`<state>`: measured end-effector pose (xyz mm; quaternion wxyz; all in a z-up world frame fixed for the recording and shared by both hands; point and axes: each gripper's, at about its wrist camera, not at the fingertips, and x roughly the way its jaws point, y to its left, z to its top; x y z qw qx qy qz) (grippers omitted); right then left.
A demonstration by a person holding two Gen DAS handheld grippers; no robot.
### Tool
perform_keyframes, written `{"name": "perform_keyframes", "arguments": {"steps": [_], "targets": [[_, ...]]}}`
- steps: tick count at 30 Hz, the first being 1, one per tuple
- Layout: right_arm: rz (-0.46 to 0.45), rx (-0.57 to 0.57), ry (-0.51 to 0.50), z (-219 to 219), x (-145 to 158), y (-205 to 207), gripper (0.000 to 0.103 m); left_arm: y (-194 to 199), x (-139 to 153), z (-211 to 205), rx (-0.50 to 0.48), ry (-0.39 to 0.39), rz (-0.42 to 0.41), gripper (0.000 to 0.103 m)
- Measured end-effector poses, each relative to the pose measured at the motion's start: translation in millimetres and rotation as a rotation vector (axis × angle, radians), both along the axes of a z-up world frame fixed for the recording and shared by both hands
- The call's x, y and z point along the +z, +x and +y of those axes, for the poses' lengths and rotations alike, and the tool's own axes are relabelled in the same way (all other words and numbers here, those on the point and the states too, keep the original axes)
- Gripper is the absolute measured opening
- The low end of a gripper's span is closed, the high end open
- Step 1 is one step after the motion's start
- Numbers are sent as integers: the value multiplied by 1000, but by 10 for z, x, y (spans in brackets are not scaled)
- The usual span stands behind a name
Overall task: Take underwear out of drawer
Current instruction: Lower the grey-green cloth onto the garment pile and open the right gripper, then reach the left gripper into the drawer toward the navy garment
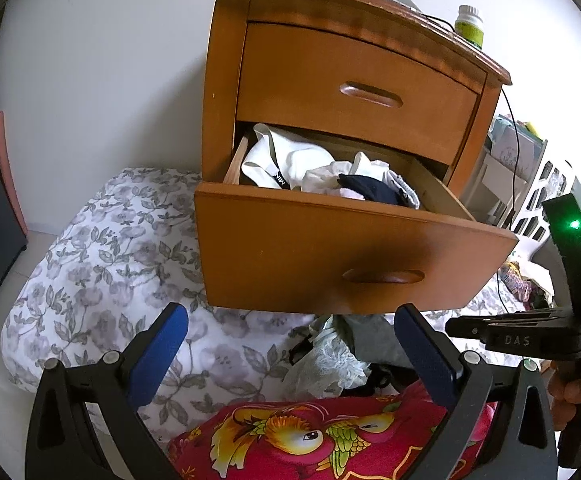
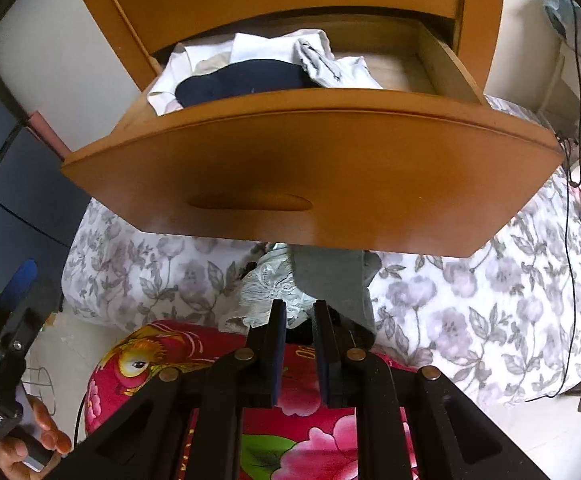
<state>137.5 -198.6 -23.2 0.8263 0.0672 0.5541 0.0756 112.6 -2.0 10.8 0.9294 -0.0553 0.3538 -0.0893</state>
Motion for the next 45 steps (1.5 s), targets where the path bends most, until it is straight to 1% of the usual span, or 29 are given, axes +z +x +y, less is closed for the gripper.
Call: {"name": "perform_keyframes", "arguments": {"steps": [1, 2, 3, 4, 5, 7, 8, 11, 12, 15, 17, 19, 22, 23, 29, 32, 36, 40, 43, 45], "targets": [[-4, -2, -5, -9, 12, -3, 23, 3, -4, -1, 1, 2, 2, 103], [-13, -4, -15, -9, 31, -10, 35, 6, -6, -3, 2, 6, 4, 103], [-22, -5, -24, -5, 48, -21, 42, 6, -9, -5, 3, 8, 4, 103], [-32, -6, -31, 0, 64, -33, 56, 6, -13, -7, 3, 11, 5, 103], [-43, -8, -37, 3, 80, -49, 61, 4, -16, -8, 3, 12, 6, 103], [-50, -8, -46, 9, 91, -73, 63, 3, -22, -14, 4, 15, 9, 103], [-52, -12, -50, 9, 93, -81, 68, 3, -25, -16, 5, 19, 10, 103], [-66, -24, -67, 13, 91, -128, 74, 0, -32, -21, 8, 26, 13, 103], [-69, -28, -68, 11, 87, -144, 75, -1, -36, -25, 9, 28, 14, 103], [-75, -48, -64, -3, 67, -201, 83, -5, -45, -31, 9, 32, 19, 103], [-72, -62, -49, -17, 37, -225, 94, -5, -55, -42, 8, 35, 25, 103], [-63, -67, -34, -26, 2, -238, 99, -11, -62, -58, 5, 41, 27, 103], [-64, -71, -38, -28, -7, -260, 101, -21, -69, -80, 3, 51, 29, 103], [-72, -73, -41, -32, 10, -275, 103, -21, -72, -85, 4, 53, 30, 103], [-146, -62, -56, -12, 158, -386, 103, -54, -53, -71, 29, 47, 12, 103], [-167, -48, -76, 27, 191, -432, 103, -84, -16, -57, 42, 36, -8, 103], [-190, -28, -60, 70, 214, -466, 103, -98, 6, -45, 57, 40, -14, 103], [-239, -21, -57, 82, 268, -513, 103, -102, -2, -45, 59, 45, -6, 103], [-282, -32, -22, 47, 332, -549, 103, -106, 19, -56, 67, 52, -7, 103], [-307, -46, -17, 11, 367, -569, 103, -106, 53, -55, 70, 51, -12, 103]]}}
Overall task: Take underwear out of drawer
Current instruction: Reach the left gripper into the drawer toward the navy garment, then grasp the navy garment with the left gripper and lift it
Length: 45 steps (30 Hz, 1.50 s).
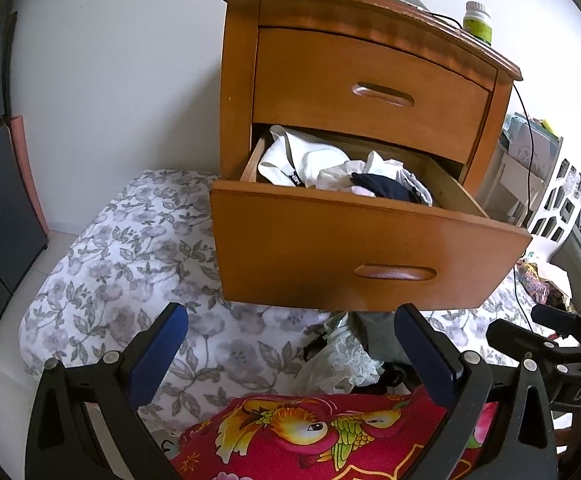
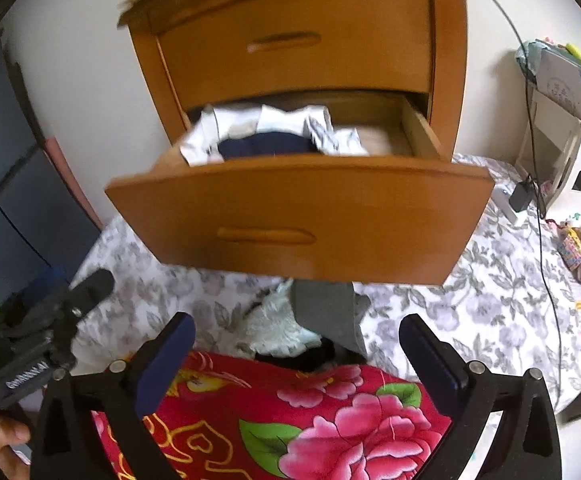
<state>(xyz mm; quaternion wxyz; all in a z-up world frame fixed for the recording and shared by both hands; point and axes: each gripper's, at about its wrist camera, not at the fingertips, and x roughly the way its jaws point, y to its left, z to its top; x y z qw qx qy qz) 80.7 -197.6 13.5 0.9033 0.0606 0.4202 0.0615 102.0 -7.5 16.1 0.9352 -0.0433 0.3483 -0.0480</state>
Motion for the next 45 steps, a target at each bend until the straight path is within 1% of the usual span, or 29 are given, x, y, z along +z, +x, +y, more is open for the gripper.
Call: {"name": "perform_keyframes", "arguments": {"steps": [6, 10, 13, 18, 20, 22, 25, 28, 31, 33, 35, 39, 41, 45], "targets": [[-8, 6, 26, -56, -11, -18, 103, 19, 130, 39, 6, 5, -20, 103], [-4, 4, 41, -87, -20, -17, 103, 95, 285, 75, 5, -2, -40, 103], [-15, 8, 73, -124, -23, -22, 103, 192, 380, 79, -18, 2, -26, 103], [-33, 6, 88, -171, -12, -41, 103, 380, 566, 35, -56, 55, -13, 103], [-44, 3, 89, -185, 0, -50, 103, 501, 673, 34, -71, 48, -2, 102], [-57, 5, 94, -197, 17, -56, 103, 623, 758, 43, -63, 42, 13, 102], [-49, 19, 85, -185, 4, -41, 103, 833, 812, 56, -56, 40, 46, 102], [-34, 24, 87, -186, -33, -33, 103, 1019, 813, 31, -79, 43, 87, 102], [-13, 30, 88, -175, -88, -9, 103, 1211, 824, 20, -89, 7, 128, 102], [-3, 42, 95, -164, -122, 1, 103, 1337, 820, 5, -92, -29, 153, 98], [0, 53, 99, -156, -146, 4, 103, 1456, 785, -15, -103, -72, 187, 91], [-11, 50, 79, -157, -163, 9, 103, 1558, 690, -122, -128, -98, 226, 86], [-12, 41, 75, -165, -181, 24, 103, 1624, 632, -171, -136, -118, 251, 77], [4, 43, 71, -173, -241, 50, 103, 1792, 483, -223, -112, -177, 325, 75]]}}
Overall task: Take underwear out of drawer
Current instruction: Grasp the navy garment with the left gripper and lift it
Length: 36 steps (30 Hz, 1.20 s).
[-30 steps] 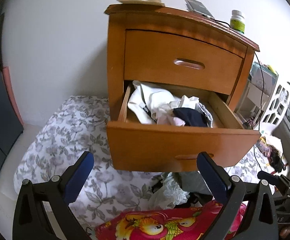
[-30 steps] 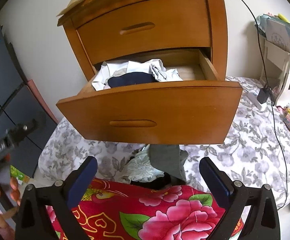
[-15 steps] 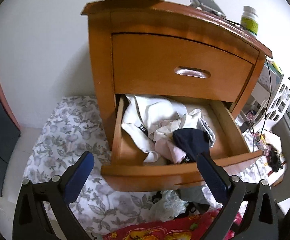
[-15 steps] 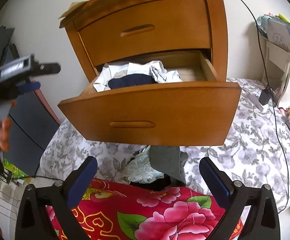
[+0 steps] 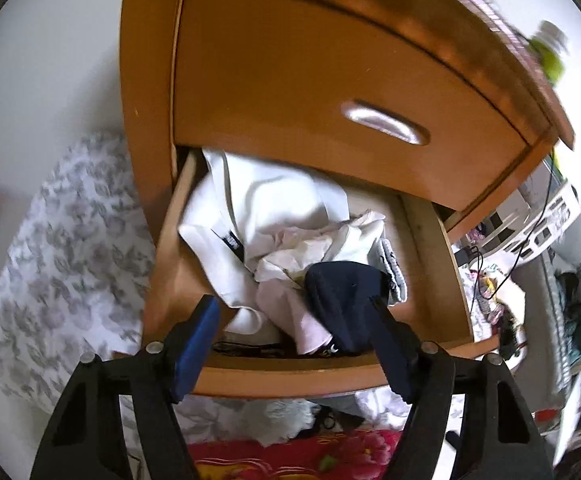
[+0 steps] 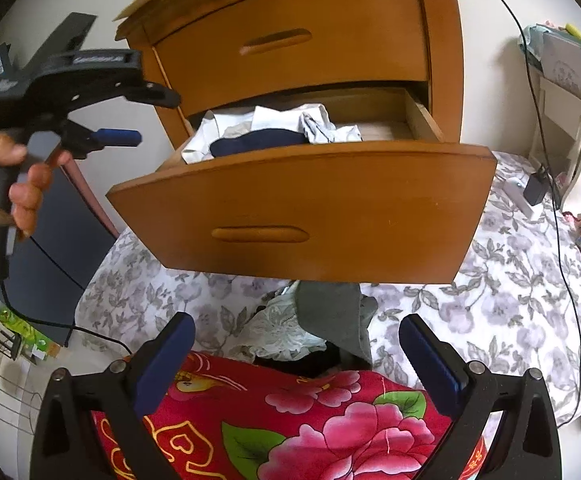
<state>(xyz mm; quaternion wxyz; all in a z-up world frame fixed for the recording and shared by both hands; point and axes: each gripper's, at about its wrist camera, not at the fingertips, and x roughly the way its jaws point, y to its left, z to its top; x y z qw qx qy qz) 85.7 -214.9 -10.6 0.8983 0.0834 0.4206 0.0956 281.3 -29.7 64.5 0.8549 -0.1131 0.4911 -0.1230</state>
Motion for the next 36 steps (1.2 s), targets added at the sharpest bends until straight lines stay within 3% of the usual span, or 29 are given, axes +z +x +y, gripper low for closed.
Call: {"name": "perform_keyframes", "arguments": {"steps": [3, 5, 12, 22, 29, 36], "targets": [[13, 1, -4, -6, -42, 19, 103, 93, -94, -46, 15, -30, 37, 73], [22, -2, -2, -15, -72, 28, 103, 146, -159, -109, 15, -39, 60, 66], [49, -15, 9, -49, -166, 53, 103, 279, -286, -351, -32, -9, 82, 58], [79, -12, 31, -63, -247, 87, 103, 345, -401, -571, -74, 20, 79, 36], [104, -39, 44, -138, -309, 111, 103, 335, -413, -707, -151, 2, 61, 36], [107, -36, 45, -132, -319, 119, 103, 368, -549, -745, -126, 32, 90, 36]]}}
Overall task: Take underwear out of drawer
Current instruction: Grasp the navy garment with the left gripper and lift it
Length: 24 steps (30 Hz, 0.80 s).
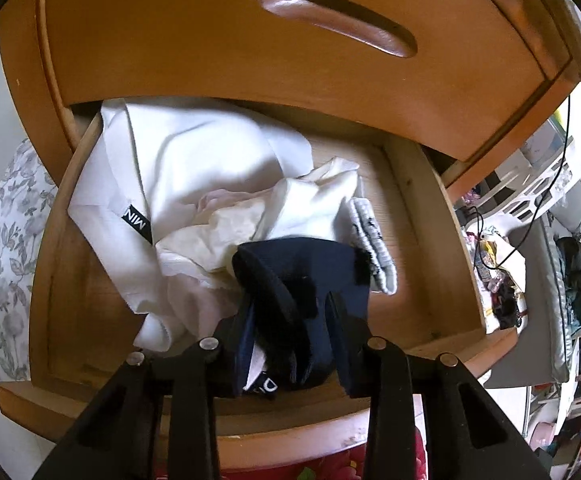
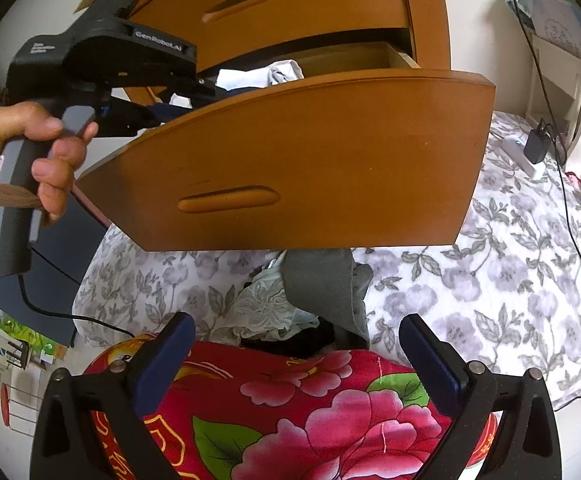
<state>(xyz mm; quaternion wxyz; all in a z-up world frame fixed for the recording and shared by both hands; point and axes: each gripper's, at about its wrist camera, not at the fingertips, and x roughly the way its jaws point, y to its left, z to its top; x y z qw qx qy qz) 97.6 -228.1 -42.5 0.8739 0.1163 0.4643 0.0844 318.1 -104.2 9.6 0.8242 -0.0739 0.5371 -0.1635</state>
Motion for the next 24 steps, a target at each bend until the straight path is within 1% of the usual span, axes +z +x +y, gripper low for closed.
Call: {"name": "perform_keyframes", "arguments": {"steps": [1, 2, 5, 9, 12, 14, 17, 20, 24], "targets": [[1, -2, 2, -7, -4, 3, 103, 2, -8, -2, 2, 6, 1, 35], [1, -5, 3, -10, -6, 2, 103, 1, -16, 0, 5, 11, 2, 30], [3, -11, 5, -24, -10, 2, 103, -14, -34, 33, 15, 13, -4, 25], [4, -13, 4, -30, -7, 0, 103, -33, -69, 46, 6, 17, -10, 24], [3, -12, 1, -24, 6, -5, 103, -63, -71, 95, 13, 4, -7, 23], [3, -11, 0, -26, 3, -4, 103, -81, -62, 116, 10, -7, -13, 15], [2, -12, -2, -24, 9, -4, 103, -124, -37, 152, 8, -19, -30, 9], [-2, -16, -5, -27, 31, -15, 103, -177, -1, 236, 7, -48, -48, 8], [-4, -19, -11, -29, 50, -21, 103, -249, 73, 379, 12, -126, -68, 7]]}}
